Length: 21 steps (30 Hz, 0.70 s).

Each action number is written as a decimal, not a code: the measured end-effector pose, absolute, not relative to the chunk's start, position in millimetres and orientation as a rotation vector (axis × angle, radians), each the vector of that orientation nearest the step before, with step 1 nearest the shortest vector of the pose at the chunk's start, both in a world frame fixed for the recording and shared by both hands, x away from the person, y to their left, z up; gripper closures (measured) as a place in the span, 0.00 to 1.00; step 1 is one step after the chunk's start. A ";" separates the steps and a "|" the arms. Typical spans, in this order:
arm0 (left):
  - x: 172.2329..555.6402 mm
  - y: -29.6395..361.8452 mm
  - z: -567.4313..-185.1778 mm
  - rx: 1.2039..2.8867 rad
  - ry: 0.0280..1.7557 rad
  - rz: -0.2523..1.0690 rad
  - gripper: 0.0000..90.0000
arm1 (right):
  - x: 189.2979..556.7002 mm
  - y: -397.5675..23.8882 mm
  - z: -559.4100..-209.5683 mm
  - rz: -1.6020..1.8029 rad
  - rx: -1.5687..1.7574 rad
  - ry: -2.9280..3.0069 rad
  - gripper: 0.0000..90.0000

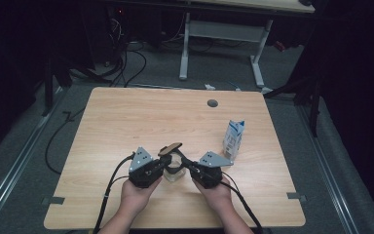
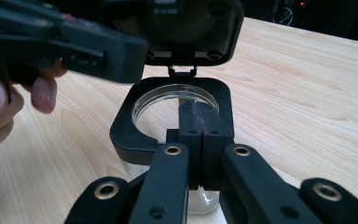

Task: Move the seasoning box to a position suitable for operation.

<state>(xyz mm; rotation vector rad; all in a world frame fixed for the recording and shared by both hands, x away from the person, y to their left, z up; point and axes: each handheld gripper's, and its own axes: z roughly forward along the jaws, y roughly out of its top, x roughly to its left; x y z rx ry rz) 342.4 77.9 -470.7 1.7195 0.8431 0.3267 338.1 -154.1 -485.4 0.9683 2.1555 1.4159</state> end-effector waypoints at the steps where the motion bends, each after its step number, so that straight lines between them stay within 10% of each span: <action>1: 343.1 78.6 -470.6 1.717 0.848 0.330 0.97 | 337.6 -154.0 -486.1 1.416 0.959 2.150 1.00; 21: 360.6 93.5 -470.6 1.627 0.960 0.373 0.97 | 337.1 -156.0 -489.2 1.430 0.904 2.145 1.00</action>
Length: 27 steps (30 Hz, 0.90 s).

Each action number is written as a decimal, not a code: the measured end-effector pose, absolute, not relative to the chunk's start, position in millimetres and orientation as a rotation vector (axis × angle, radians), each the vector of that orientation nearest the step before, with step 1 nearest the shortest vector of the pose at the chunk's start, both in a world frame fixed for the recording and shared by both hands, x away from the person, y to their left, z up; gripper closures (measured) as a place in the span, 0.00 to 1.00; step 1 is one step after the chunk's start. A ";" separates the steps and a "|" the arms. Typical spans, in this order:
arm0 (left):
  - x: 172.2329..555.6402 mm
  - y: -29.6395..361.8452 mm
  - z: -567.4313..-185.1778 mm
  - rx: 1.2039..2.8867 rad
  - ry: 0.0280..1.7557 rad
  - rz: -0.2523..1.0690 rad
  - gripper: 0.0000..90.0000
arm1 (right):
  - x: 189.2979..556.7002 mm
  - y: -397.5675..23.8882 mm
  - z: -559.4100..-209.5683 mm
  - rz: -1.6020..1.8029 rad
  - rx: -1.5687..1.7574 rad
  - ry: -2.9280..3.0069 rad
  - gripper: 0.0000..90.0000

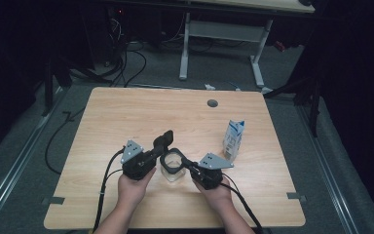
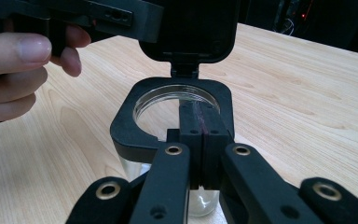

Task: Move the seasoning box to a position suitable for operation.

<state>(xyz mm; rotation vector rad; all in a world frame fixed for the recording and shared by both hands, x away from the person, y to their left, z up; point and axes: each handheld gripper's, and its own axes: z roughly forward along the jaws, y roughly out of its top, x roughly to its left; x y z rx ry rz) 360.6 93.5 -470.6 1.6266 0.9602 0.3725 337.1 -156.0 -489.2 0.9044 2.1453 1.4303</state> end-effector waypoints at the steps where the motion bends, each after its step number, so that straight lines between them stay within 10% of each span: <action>1: 361.1 93.7 -470.7 1.626 0.965 0.374 0.97 | 337.1 -156.0 -489.2 1.430 0.903 2.145 1.00; 27: 365.0 97.0 -473.8 1.644 0.987 0.327 0.95 | 336.6 -156.0 -489.7 1.429 0.896 2.140 1.00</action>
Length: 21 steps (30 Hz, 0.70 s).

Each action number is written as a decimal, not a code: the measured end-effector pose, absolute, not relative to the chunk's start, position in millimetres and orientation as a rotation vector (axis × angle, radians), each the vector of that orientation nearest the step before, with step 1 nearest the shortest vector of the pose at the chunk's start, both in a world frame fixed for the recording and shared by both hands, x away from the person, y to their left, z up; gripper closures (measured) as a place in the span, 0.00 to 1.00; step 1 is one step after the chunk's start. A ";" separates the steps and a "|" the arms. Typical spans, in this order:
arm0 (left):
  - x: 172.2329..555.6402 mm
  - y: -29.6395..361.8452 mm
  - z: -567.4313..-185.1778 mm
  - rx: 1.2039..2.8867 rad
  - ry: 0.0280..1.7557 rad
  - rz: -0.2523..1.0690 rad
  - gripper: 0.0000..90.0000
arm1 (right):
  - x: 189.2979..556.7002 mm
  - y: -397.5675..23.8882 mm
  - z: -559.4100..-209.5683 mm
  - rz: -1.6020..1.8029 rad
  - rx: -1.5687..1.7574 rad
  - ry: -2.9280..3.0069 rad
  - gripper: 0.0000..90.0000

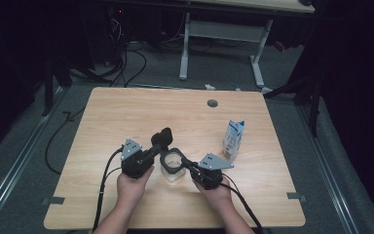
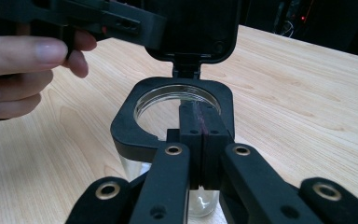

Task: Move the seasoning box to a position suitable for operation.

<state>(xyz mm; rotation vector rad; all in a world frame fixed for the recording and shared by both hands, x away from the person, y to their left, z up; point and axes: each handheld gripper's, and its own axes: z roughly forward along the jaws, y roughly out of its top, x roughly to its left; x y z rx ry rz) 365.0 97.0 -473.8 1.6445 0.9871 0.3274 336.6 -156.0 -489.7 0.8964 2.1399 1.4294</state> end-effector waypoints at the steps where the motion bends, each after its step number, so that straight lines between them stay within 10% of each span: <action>1: 362.0 96.6 -472.8 1.656 0.960 0.322 0.92 | 337.0 -155.9 -489.4 1.431 0.904 2.140 1.00; 21: 341.2 154.8 -518.4 1.901 0.988 0.484 0.58 | 314.7 -228.1 -512.8 1.247 1.195 2.027 0.73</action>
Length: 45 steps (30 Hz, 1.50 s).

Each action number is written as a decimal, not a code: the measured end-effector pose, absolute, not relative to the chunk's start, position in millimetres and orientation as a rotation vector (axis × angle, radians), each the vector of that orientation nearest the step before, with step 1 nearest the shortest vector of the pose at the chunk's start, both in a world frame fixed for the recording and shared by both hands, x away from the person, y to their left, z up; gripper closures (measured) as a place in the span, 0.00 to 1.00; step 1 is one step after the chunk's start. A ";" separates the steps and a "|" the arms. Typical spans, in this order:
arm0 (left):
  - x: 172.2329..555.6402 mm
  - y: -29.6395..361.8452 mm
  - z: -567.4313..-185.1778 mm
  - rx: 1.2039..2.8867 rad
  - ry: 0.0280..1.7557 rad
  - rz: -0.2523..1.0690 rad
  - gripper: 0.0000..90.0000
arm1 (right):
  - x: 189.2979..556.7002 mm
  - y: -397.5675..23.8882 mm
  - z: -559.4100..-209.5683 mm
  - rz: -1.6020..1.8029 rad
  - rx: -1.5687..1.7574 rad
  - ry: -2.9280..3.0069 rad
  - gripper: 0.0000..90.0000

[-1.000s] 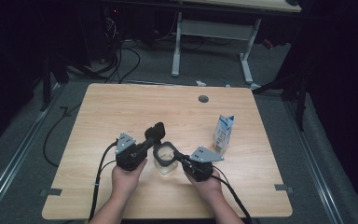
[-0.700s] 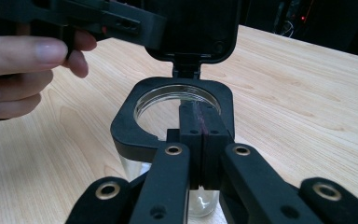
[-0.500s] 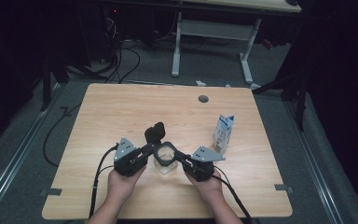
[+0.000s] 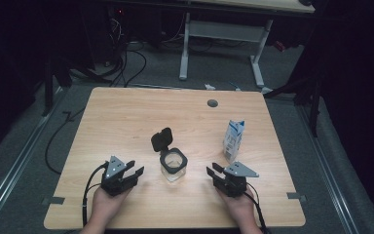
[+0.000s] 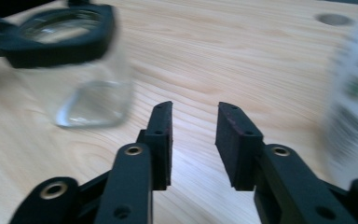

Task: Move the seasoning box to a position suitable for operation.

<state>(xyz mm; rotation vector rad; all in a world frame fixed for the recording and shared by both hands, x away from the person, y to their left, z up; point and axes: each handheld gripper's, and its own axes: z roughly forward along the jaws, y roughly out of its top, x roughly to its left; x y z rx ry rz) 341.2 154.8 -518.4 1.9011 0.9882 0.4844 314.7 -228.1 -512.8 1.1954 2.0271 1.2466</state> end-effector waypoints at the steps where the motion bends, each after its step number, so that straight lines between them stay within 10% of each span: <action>1: 341.8 154.5 -519.6 1.903 0.986 0.485 0.58 | 313.5 -233.4 -513.3 1.235 1.210 2.011 0.72; 15: 338.3 153.8 -520.1 1.888 0.941 0.443 0.53 | 314.6 -275.3 -507.7 1.066 1.378 1.804 0.59; 35: 339.7 153.7 -519.8 1.864 0.945 0.449 0.52 | 342.0 -270.3 -498.8 0.997 1.389 1.780 1.00; 45: 340.1 154.0 -520.0 1.858 0.948 0.435 0.52 | 336.6 -287.1 -498.0 1.010 1.393 1.791 1.00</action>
